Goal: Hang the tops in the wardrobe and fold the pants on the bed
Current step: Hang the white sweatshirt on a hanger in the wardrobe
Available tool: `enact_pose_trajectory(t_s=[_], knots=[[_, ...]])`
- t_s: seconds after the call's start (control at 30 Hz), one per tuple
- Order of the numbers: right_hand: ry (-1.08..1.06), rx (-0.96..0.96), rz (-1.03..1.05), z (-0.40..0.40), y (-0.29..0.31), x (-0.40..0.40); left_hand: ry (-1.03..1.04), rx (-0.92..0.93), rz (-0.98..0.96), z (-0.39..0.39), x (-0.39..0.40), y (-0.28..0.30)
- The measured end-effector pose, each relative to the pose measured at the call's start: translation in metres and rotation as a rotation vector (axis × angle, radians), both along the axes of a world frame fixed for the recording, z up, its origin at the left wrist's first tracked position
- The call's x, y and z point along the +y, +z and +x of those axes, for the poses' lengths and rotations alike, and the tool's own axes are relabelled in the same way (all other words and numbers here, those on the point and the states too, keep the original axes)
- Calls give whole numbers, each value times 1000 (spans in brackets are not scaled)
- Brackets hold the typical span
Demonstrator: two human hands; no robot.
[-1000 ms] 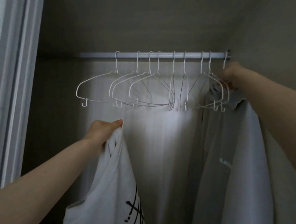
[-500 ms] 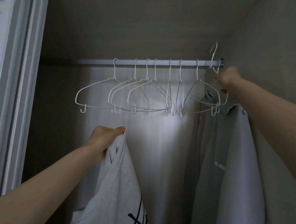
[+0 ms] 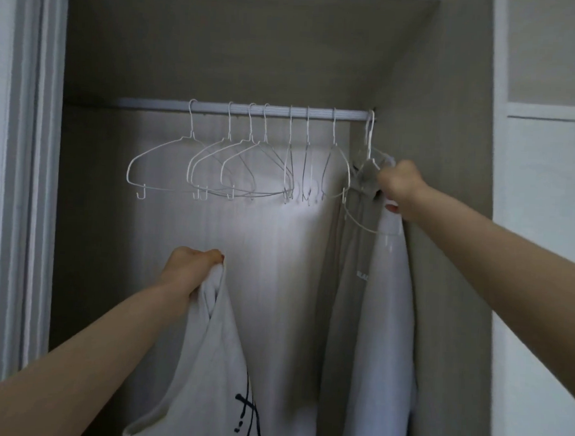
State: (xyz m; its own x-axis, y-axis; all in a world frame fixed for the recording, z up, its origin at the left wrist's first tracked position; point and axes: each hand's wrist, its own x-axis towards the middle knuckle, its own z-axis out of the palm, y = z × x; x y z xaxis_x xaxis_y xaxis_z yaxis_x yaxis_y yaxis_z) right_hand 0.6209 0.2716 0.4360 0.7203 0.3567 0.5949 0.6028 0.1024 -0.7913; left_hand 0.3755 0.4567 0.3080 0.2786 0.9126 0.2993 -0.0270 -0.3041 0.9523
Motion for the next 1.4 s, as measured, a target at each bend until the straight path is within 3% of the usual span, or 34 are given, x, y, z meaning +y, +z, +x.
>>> enact_pose_trajectory(t_s=[0.27, 0.4, 0.57, 0.73, 0.83, 0.9, 1.1, 1.3, 1.4], knots=[[153, 196, -67, -49, -63, -59, -29, 13, -82, -9, -53, -20], [223, 186, -171, -58, -93, -89, -17, 77, -42, -12, -76, -26], [517, 338, -318, -71, -129, -140, 72, 136, -39, -14, -124, -34], [915, 704, -401, -57, -171, -188, 135, 180, -55, -19, -161, -59], [1107, 828, -399, -52, -188, -217, 82, 185, -164, -32, -175, -74], [1222, 852, -407, -51, -194, -235, 101, 270, -175, -41, -182, -84], [1419, 763, -458, -46, -200, -269, 290, 437, 39, -61, -194, -100], [1496, 735, -440, -48, -201, -284, 395, 736, 148, -82, -190, -96], [1547, 781, -463, -51, -200, -288, 447, 795, 152, -93, -183, -101]])
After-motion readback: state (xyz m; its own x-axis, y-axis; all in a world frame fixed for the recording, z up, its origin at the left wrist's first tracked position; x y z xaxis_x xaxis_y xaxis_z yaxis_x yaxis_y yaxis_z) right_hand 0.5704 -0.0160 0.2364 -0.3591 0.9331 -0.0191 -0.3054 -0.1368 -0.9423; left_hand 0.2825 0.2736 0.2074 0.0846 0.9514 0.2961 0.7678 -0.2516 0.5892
